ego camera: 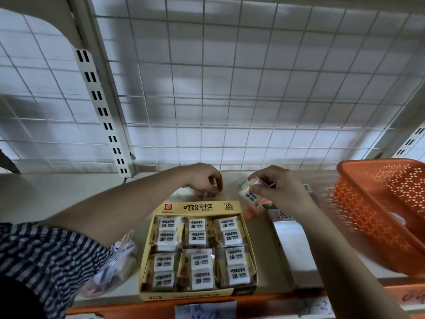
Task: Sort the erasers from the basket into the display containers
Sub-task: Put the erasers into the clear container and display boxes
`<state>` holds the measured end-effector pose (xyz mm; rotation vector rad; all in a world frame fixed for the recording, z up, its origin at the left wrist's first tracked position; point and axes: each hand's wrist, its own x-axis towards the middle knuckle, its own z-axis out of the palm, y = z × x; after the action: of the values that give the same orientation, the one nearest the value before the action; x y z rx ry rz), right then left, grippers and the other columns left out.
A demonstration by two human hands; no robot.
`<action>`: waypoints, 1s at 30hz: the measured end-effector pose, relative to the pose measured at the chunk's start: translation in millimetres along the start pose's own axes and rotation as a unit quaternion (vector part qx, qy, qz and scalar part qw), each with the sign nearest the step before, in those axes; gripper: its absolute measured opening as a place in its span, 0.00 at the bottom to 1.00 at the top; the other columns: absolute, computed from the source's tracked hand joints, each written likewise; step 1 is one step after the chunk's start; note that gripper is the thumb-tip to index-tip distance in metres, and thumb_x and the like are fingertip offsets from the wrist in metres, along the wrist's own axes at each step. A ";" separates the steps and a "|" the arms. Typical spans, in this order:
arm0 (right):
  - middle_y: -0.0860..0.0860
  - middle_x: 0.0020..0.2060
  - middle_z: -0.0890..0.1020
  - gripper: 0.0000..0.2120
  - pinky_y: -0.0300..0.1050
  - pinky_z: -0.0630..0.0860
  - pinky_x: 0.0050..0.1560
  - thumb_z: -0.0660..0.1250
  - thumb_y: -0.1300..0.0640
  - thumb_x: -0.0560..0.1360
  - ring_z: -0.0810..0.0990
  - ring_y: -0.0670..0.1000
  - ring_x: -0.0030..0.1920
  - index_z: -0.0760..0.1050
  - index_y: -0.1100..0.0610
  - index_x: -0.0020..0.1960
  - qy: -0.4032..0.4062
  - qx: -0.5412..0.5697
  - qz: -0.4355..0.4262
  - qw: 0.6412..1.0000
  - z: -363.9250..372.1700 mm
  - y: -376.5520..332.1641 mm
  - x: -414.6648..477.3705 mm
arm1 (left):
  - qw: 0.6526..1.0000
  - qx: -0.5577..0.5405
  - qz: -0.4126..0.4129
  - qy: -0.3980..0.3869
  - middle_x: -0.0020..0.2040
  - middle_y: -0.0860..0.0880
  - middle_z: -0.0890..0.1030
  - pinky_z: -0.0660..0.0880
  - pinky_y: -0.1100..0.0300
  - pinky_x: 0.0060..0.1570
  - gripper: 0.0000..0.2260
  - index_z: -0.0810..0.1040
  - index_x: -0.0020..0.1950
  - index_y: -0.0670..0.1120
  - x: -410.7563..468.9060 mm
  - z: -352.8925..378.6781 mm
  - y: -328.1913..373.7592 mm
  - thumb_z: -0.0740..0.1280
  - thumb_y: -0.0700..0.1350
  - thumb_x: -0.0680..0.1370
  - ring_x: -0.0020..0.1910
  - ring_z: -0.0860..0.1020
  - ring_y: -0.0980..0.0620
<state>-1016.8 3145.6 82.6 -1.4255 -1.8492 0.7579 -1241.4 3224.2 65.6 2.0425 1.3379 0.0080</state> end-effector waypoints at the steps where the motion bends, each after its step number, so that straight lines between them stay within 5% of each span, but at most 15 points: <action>1: 0.47 0.44 0.80 0.11 0.56 0.80 0.48 0.75 0.61 0.70 0.81 0.50 0.47 0.81 0.45 0.44 0.003 0.017 0.002 1.000 0.4 0.7 -1.6 | 1.000 0.001 0.001 0.008 0.53 0.47 0.76 0.78 0.63 0.35 0.07 0.80 0.53 0.47 1.4 -0.7 -0.4 0.71 0.44 0.76 0.36 0.79 0.54; 10: 0.49 0.44 0.82 0.13 0.59 0.80 0.48 0.75 0.60 0.70 0.82 0.52 0.47 0.81 0.42 0.43 0.011 0.041 0.000 0.999 2.4 5.7 -7.5 | 0.997 0.063 -0.029 0.040 0.52 0.50 0.75 0.69 0.58 0.47 0.23 0.72 0.64 0.46 7.0 -2.3 -2.4 0.74 0.51 0.73 0.51 0.74 0.50; 15: 0.63 0.42 0.81 0.11 0.67 0.77 0.42 0.72 0.61 0.74 0.80 0.66 0.43 0.80 0.44 0.44 0.012 0.107 -0.005 0.994 2.8 -1.2 -12.6 | 0.998 0.023 -0.047 0.033 0.50 0.46 0.80 0.76 0.60 0.40 0.14 0.77 0.53 0.43 2.3 -5.4 -0.3 0.76 0.46 0.72 0.46 0.79 0.49; 19: 0.64 0.41 0.82 0.09 0.58 0.77 0.38 0.72 0.61 0.74 0.80 0.64 0.39 0.81 0.47 0.47 -0.009 0.158 -0.005 0.987 2.4 -16.8 -17.8 | 0.997 -0.028 -0.029 0.071 0.51 0.46 0.79 0.78 0.62 0.37 0.11 0.76 0.54 0.40 -20.9 -16.6 5.8 0.73 0.41 0.74 0.41 0.79 0.53; 22: 0.59 0.37 0.83 0.11 0.43 0.74 0.33 0.73 0.64 0.72 0.80 0.49 0.34 0.79 0.54 0.52 -0.024 0.210 0.012 0.977 6.2 -29.6 -22.0 | 0.989 -0.002 -0.007 0.145 0.46 0.53 0.79 0.72 0.61 0.38 0.12 0.78 0.48 0.48 -50.9 -30.2 11.8 0.77 0.48 0.70 0.42 0.76 0.55; 24: 0.57 0.35 0.83 0.13 0.40 0.73 0.31 0.73 0.64 0.71 0.78 0.49 0.33 0.77 0.57 0.54 -0.049 0.225 0.019 0.973 11.7 -38.3 -25.3 | 0.983 -0.019 -0.005 0.180 0.42 0.56 0.79 0.70 0.61 0.39 0.11 0.78 0.44 0.51 -76.0 -36.9 14.3 0.78 0.49 0.68 0.42 0.76 0.57; 30: 0.56 0.47 0.84 0.13 0.48 0.81 0.50 0.74 0.68 0.69 0.83 0.54 0.49 0.79 0.57 0.52 -0.190 0.200 -0.005 0.961 38.8 -65.6 -37.6 | 0.963 -0.138 -0.002 0.232 0.38 0.45 0.81 0.69 0.59 0.41 0.11 0.84 0.45 0.45 -142.3 -30.6 3.0 0.77 0.50 0.70 0.37 0.77 0.53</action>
<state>-1079.1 3092.1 104.4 -1.0598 -1.8331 1.3904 -1316.7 3124.4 140.2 1.8601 1.5138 0.6721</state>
